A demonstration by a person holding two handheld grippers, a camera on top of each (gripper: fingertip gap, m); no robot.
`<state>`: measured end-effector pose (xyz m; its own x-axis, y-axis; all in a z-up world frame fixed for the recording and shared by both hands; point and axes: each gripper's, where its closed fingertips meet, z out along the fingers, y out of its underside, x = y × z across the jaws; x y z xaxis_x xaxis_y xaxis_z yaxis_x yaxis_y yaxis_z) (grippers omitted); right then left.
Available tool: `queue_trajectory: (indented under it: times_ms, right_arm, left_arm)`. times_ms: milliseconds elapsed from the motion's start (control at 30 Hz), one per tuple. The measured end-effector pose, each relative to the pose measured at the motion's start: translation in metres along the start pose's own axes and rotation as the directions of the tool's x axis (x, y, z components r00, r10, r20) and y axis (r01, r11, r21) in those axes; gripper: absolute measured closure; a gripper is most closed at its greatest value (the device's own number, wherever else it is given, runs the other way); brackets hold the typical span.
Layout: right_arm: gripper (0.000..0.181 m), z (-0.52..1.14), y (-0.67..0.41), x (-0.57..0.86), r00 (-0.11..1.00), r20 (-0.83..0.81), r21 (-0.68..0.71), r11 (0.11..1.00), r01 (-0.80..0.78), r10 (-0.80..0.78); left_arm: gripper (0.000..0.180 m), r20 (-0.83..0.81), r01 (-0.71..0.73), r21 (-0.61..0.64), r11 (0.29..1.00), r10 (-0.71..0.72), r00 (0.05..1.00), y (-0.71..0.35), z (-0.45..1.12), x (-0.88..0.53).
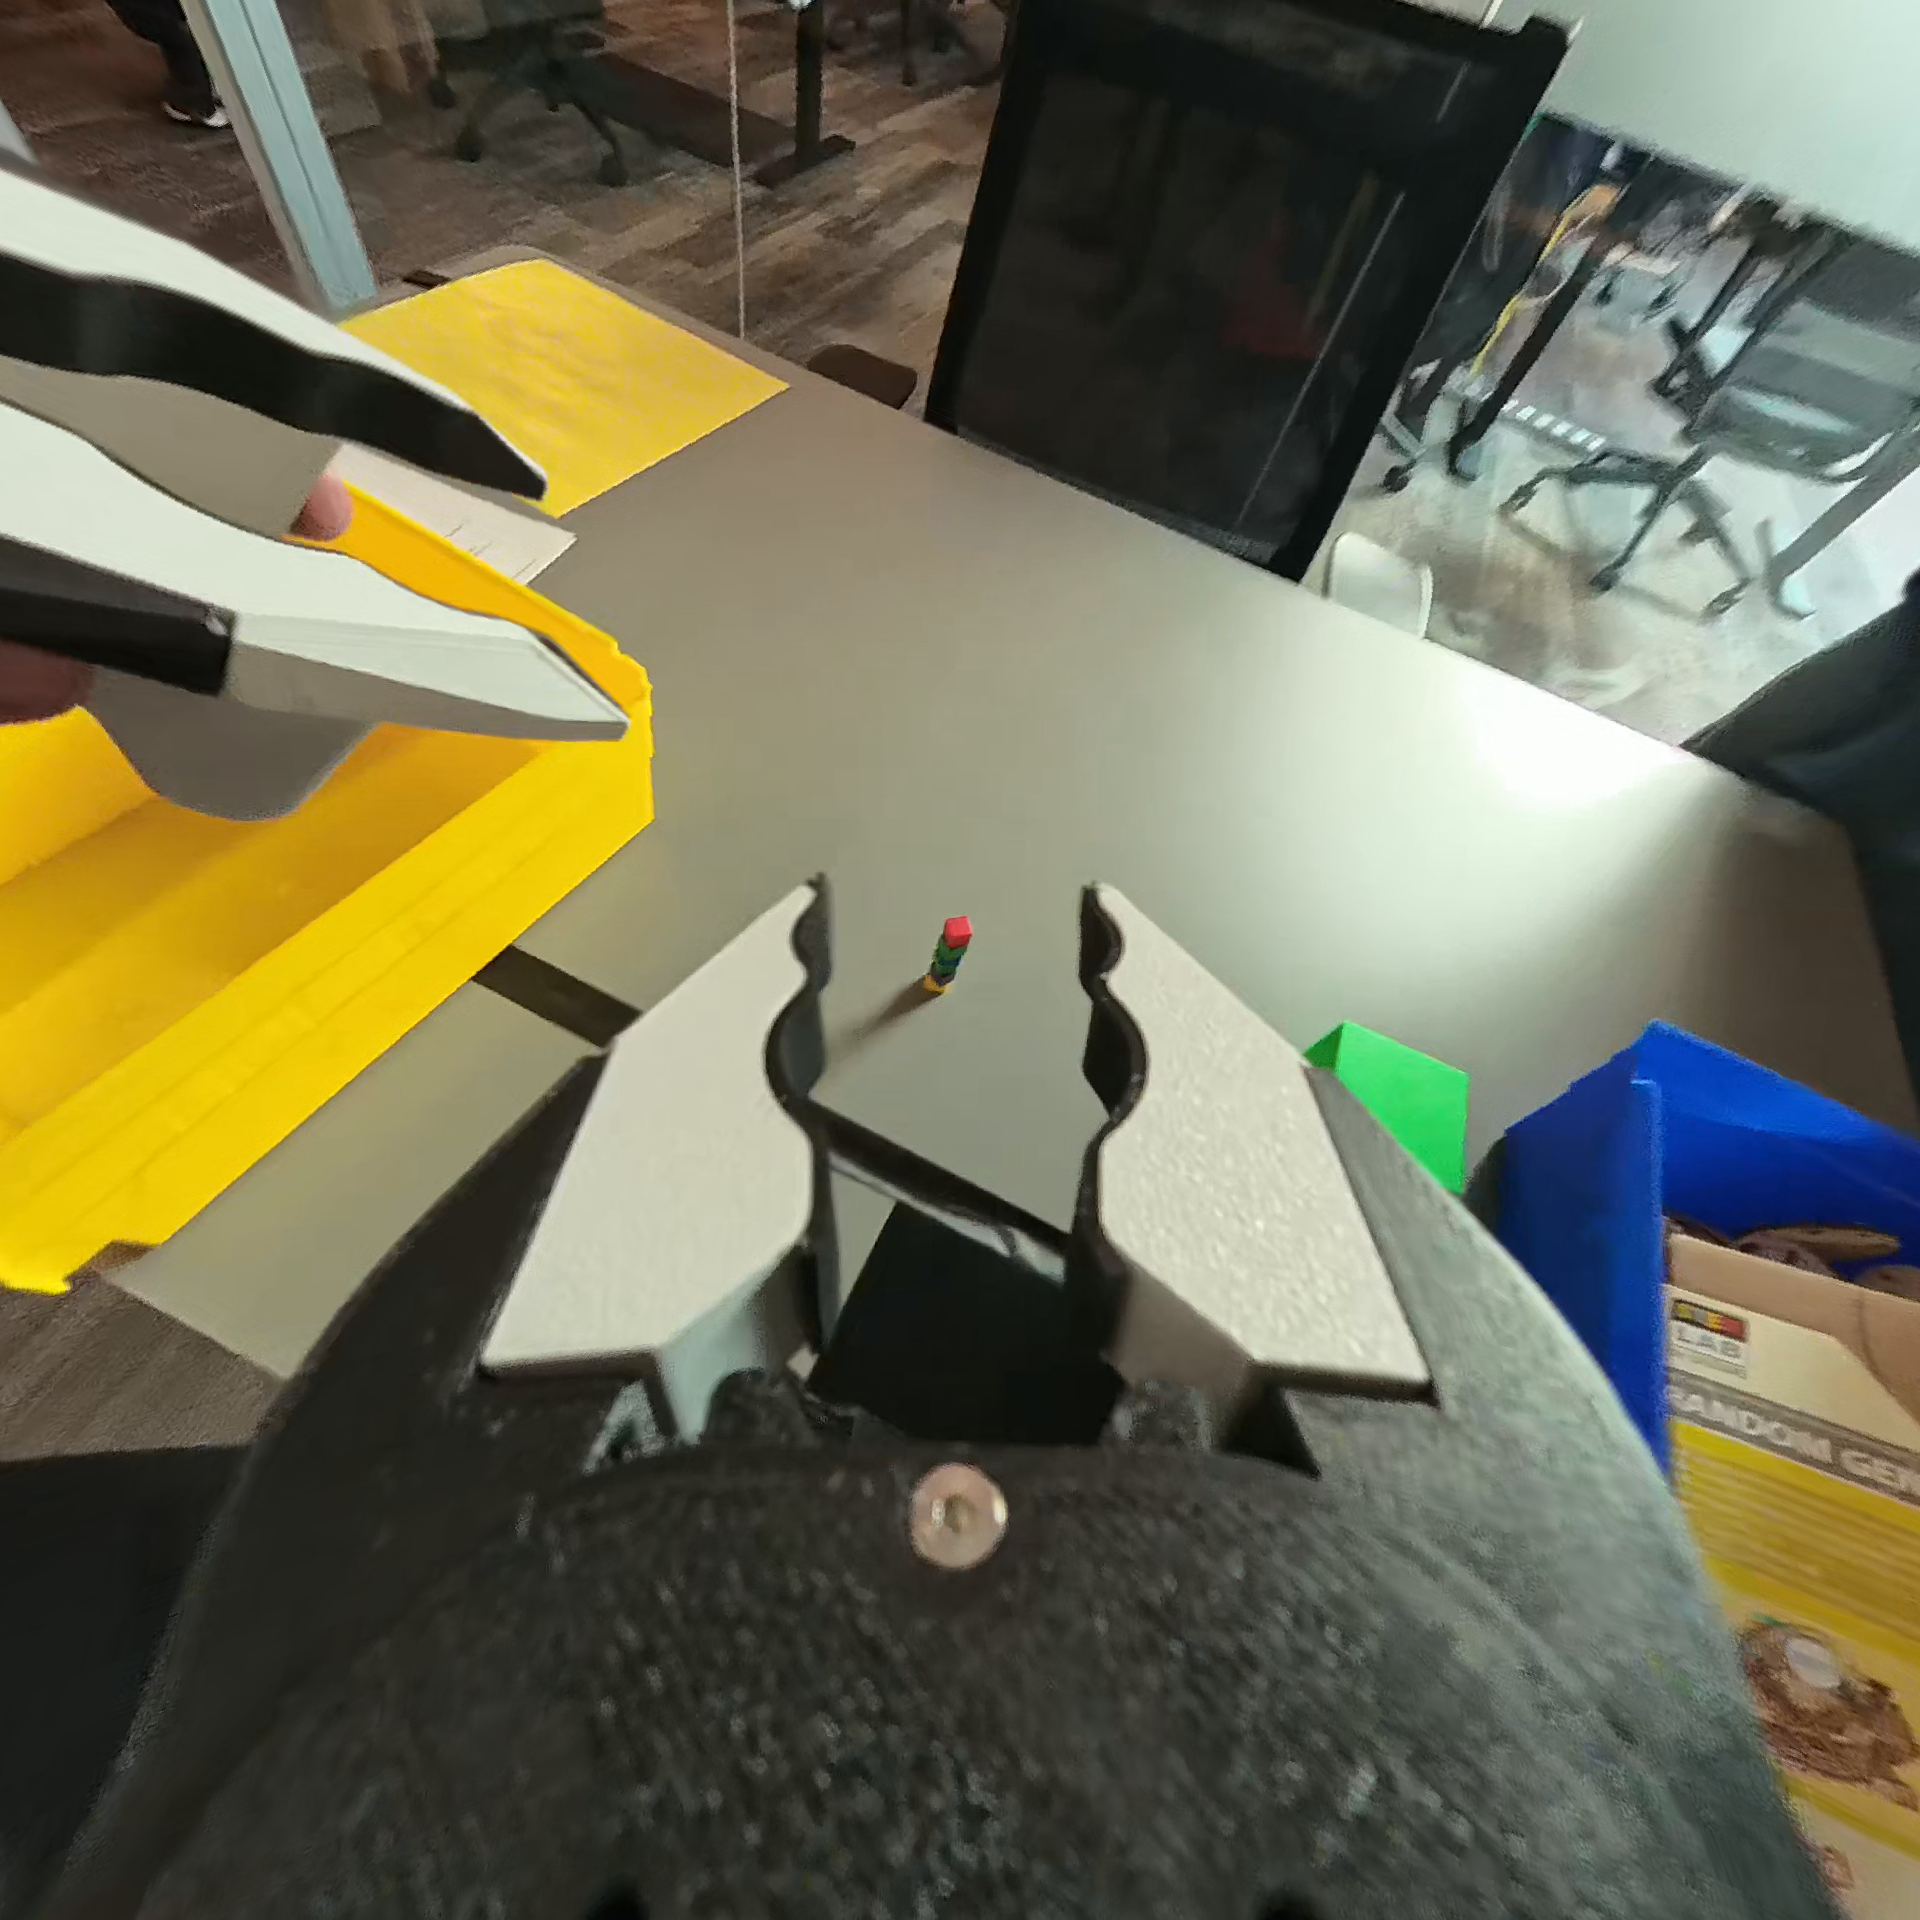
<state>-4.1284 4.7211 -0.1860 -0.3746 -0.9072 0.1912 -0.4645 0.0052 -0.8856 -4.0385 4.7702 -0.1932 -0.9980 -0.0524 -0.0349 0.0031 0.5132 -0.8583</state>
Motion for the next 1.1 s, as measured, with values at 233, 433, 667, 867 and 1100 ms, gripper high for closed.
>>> queue_trajectory:
  times_ms: [233,433,667,867,1100]
  right_arm:
    - [0.123,0.006,0.003,-0.023,0.986,0.123,-0.060,0.992,-0.108,0.115]
    - [0.161,0.001,-0.004,-0.040,0.992,0.083,-0.068,0.993,-0.093,0.099]
    - [0.181,-0.005,-0.017,-0.054,0.999,0.021,-0.014,0.999,-0.047,0.048]
    - [0.181,0.028,0.023,-0.053,0.996,0.081,-0.101,0.994,0.040,-0.031]
    - [0.181,0.116,0.107,-0.031,0.941,0.264,-0.205,0.941,0.269,-0.211]
  left_arm:
    - [0.165,-0.039,0.026,-0.015,1.000,-0.027,0.999,0.027,-0.008,-0.003]
    - [0.180,-0.065,-0.057,0.002,0.998,0.057,0.996,0.044,-0.022,-0.016]
    - [0.180,-0.117,-0.021,0.016,1.000,0.023,0.993,0.045,-0.032,-0.037]
    - [0.180,-0.123,0.035,-0.024,0.999,-0.037,0.992,0.052,-0.036,-0.057]
    - [0.180,-0.060,0.080,-0.128,0.989,-0.088,0.994,0.077,-0.030,-0.051]
